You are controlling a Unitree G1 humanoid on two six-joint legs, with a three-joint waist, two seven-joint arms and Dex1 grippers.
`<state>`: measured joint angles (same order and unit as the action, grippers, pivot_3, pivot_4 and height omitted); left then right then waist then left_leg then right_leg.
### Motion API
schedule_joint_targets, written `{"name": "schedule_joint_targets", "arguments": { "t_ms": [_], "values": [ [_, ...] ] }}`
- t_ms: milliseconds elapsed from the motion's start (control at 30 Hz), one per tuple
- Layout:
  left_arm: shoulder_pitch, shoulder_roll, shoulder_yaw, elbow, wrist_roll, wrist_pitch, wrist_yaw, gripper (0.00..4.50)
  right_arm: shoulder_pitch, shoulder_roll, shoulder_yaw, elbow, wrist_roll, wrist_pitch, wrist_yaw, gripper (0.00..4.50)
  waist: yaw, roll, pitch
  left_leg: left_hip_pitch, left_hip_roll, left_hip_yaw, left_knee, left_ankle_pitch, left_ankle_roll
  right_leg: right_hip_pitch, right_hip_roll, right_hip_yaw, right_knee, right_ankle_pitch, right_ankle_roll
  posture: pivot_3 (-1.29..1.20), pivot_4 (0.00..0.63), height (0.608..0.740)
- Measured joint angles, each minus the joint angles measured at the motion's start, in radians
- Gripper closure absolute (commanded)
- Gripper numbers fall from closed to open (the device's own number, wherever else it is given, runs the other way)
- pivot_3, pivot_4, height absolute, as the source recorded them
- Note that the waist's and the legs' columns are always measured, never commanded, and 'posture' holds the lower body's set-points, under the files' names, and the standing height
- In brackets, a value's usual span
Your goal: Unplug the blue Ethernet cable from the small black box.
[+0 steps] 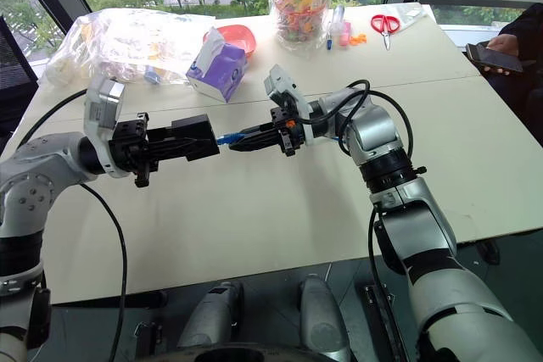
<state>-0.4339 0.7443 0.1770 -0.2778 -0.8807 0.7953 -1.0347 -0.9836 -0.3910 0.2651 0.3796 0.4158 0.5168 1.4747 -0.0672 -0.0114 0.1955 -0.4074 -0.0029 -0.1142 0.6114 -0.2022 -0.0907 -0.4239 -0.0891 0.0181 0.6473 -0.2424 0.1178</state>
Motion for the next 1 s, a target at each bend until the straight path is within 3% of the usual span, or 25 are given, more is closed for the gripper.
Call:
{"name": "schedule_joint_targets", "arguments": {
  "t_ms": [100, 1000],
  "values": [
    [0.002, 0.001, -0.002, 0.0, 0.001, 0.0, -0.006, 3.99, -0.004, -0.007, -0.004, 0.0, 0.0, 0.017, 0.009, 3.05, 0.0, 0.0, 0.0, 0.0, 0.0, 0.0, 0.0, 0.0, 0.0, 0.0, 0.0, 0.0, 0.0, 0.0, 0.0, 0.0, 0.15, 0.74],
    [0.003, -0.017, -0.006, 0.001, 0.03, -0.02, 0.0, 3.99, -0.017, 0.016, -0.02, -0.001, -0.009, 0.02, 0.022, 3.05, 0.0, 0.0, 0.0, 0.0, 0.0, 0.0, 0.0, 0.0, 0.0, 0.0, 0.0, 0.0, 0.0, 0.0, 0.0, 0.0, 0.15, 0.74]
  ]
}}
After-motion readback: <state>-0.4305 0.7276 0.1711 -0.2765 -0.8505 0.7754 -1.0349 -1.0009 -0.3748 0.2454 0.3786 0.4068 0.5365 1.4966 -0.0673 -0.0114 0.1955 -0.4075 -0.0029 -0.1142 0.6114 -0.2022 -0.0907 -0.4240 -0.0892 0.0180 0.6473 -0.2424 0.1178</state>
